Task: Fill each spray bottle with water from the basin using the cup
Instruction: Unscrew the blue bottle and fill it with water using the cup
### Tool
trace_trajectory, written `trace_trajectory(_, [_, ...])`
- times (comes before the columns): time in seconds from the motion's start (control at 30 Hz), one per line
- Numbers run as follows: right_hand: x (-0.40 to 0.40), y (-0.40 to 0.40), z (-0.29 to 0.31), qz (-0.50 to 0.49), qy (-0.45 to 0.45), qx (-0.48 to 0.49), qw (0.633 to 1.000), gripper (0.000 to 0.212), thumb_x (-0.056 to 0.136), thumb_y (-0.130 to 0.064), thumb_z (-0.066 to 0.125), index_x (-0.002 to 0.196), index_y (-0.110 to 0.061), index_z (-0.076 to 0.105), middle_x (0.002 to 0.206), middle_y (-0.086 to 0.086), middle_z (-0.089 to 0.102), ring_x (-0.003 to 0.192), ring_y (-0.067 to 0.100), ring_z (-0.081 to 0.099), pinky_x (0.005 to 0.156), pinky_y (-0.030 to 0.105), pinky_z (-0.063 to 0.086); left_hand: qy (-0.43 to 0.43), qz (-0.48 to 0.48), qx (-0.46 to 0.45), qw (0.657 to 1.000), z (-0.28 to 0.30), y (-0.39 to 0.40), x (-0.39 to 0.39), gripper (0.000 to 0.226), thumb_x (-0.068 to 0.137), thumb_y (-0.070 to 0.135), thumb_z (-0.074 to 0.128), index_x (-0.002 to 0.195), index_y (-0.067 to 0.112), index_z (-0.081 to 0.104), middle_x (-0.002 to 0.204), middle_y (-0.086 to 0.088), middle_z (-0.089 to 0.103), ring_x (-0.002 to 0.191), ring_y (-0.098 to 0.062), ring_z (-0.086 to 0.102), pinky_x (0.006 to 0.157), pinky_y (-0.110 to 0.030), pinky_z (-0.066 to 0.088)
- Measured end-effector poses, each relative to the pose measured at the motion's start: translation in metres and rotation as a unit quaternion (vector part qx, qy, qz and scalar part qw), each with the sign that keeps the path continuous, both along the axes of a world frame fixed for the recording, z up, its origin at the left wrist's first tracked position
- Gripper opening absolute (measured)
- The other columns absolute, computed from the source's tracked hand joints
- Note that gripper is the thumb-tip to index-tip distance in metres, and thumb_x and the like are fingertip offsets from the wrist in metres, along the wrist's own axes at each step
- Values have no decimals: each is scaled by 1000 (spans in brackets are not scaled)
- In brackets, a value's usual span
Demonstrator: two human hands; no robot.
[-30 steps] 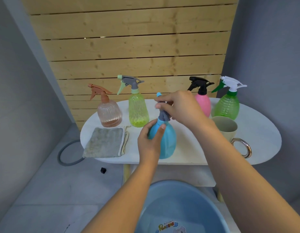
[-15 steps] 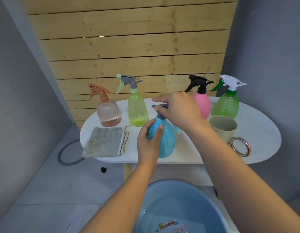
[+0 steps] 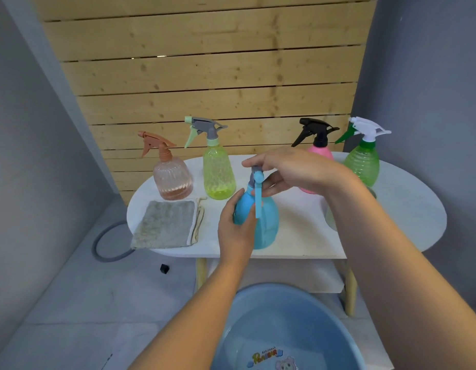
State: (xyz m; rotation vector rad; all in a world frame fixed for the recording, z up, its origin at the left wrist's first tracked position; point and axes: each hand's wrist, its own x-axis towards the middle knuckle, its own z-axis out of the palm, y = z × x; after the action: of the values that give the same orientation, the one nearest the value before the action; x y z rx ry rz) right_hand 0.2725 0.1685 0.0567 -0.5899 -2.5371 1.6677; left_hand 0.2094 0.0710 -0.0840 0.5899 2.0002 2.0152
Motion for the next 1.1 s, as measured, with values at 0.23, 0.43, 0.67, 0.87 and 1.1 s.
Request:
trace_trajectory(0.23, [-1,7,-5,7,42,247,968,32,93,-15,55,124,-23,61,94,-12,51,76,9,56,75,23,53,10,-42,-23,999,-3,-8,0,51,68,54,70,116,42,57,115,16,64,106,-1,59,93,-33,50])
trace_trajectory(0.43, [-17,-3,-17,-100,74,404,906,21,85,-38,64,103,-27,67,89,-4,70,86,16,59,64,26,39,6,-48,-12,999,-7,-8,-3,72,64,57,70,129,30,53,125,15,60,116,-4,55,101,-37,47])
trace_trajectory(0.67, [-18,-2,-19,-93,59,396,912,19,88,-33,61,96,-19,69,78,2,68,76,22,56,57,28,37,5,-88,-35,996,-5,-9,-7,76,60,58,69,130,34,50,128,15,57,117,-3,53,102,-37,45])
trace_trajectory(0.87, [-12,4,-20,-106,53,367,923,13,83,-34,68,85,-22,74,55,-5,53,57,16,43,46,26,27,42,-91,-66,993,-4,-4,-1,69,60,42,75,122,36,45,118,17,56,109,-6,55,91,-28,49])
trace_trajectory(1.1, [-20,-3,-30,-211,31,374,902,28,79,-37,69,78,-10,72,70,8,67,62,24,55,47,27,31,49,-74,-67,994,-2,-3,4,68,66,32,80,124,32,45,115,17,56,105,-5,55,87,-22,47])
